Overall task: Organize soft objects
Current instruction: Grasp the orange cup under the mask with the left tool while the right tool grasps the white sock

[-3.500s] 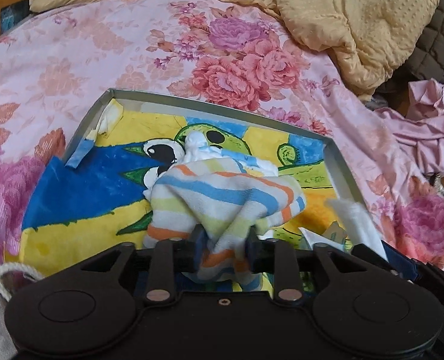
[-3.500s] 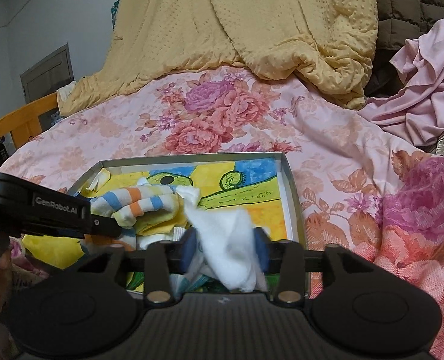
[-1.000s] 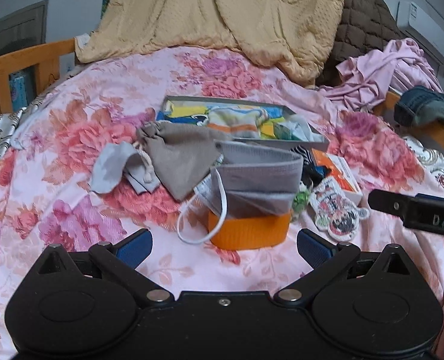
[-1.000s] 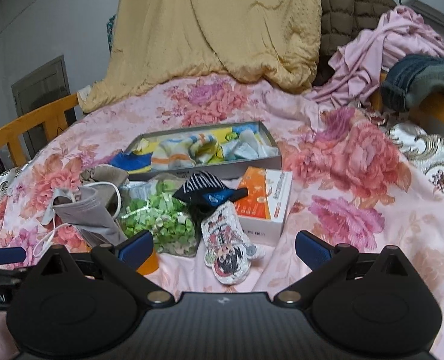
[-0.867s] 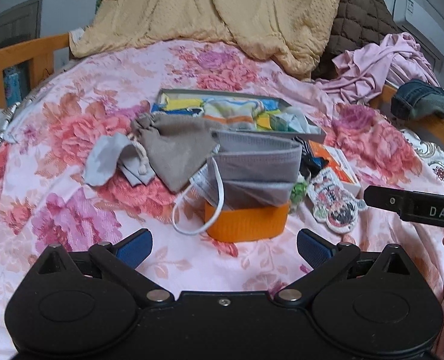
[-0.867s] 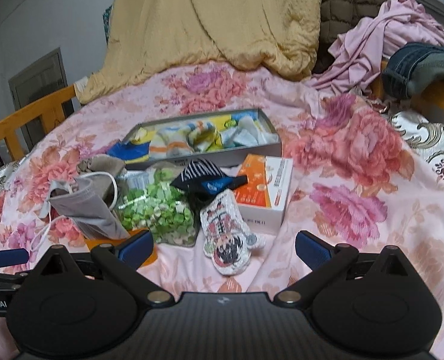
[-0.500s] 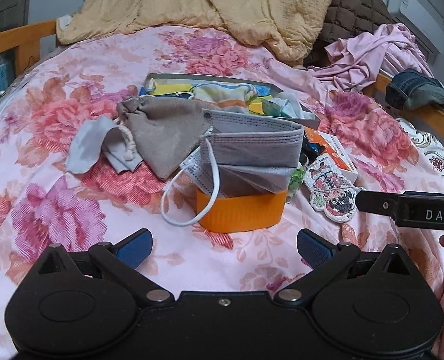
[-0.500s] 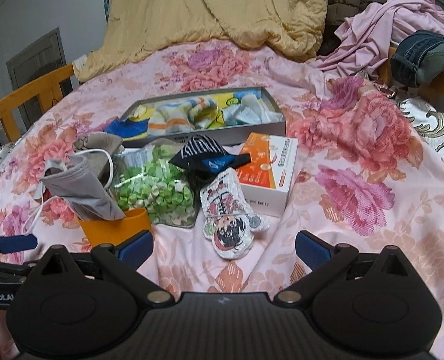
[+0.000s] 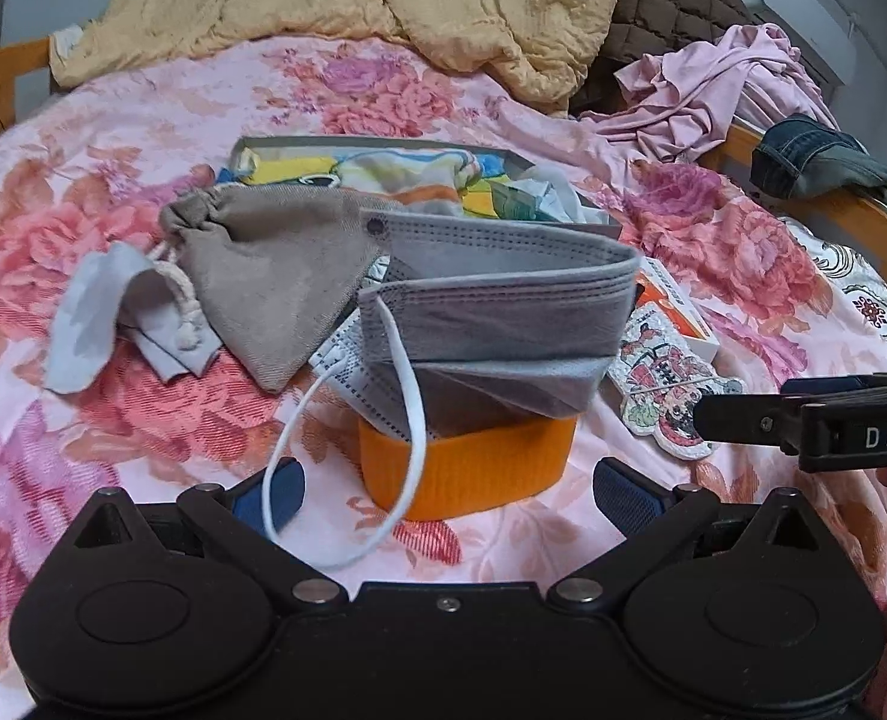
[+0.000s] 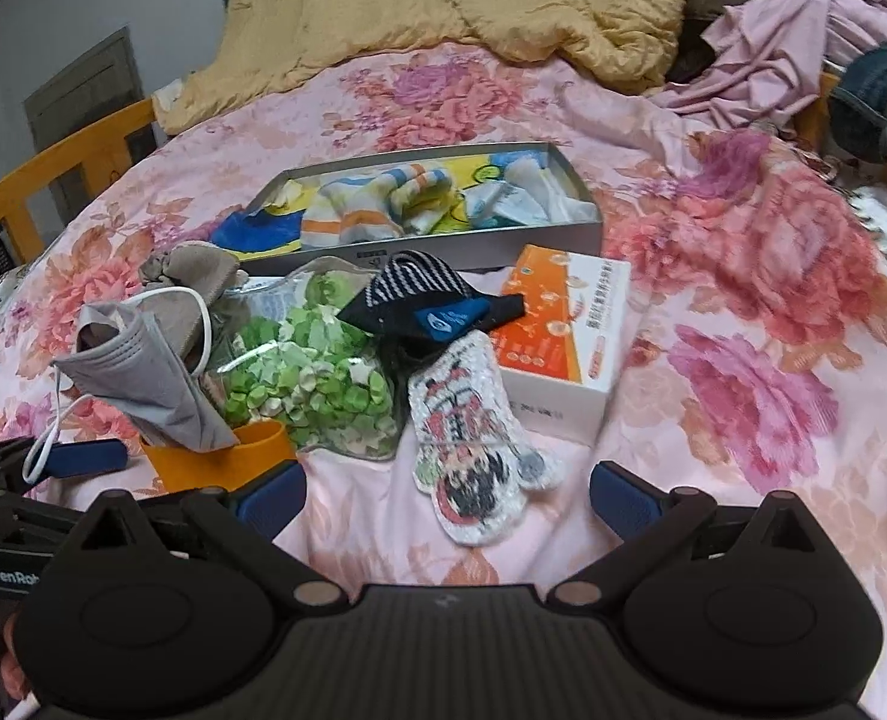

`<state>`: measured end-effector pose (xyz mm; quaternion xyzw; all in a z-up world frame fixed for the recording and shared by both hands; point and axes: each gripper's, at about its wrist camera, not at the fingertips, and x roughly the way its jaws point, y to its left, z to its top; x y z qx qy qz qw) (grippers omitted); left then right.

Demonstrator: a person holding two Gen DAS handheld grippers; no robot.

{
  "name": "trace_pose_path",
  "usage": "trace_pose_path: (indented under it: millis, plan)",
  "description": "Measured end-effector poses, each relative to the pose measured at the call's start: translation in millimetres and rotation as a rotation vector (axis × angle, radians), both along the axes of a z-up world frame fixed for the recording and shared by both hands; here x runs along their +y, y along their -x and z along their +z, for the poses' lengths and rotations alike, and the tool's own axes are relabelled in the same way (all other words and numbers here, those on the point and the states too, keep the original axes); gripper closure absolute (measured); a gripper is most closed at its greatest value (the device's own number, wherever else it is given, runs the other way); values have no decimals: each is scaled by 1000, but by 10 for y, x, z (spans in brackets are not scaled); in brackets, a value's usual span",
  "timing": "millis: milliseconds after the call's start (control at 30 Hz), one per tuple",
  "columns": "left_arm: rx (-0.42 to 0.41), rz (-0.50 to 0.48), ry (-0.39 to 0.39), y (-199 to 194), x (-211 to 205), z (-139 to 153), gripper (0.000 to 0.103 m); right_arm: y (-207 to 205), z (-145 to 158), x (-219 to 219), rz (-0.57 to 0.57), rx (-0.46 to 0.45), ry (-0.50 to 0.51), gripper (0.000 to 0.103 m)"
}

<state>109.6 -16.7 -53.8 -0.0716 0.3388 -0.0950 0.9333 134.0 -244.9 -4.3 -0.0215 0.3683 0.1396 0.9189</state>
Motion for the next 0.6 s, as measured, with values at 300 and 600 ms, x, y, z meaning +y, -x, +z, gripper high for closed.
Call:
trace_pose_path:
  millis: [300,600]
  plan:
    - [26,-12,46,-224,76,-124,1,-415,-123,-78,3,63,-14,0]
    - [12,-72,86,-230,24,-141,4,-479,-174,-155,51,161,-168,2]
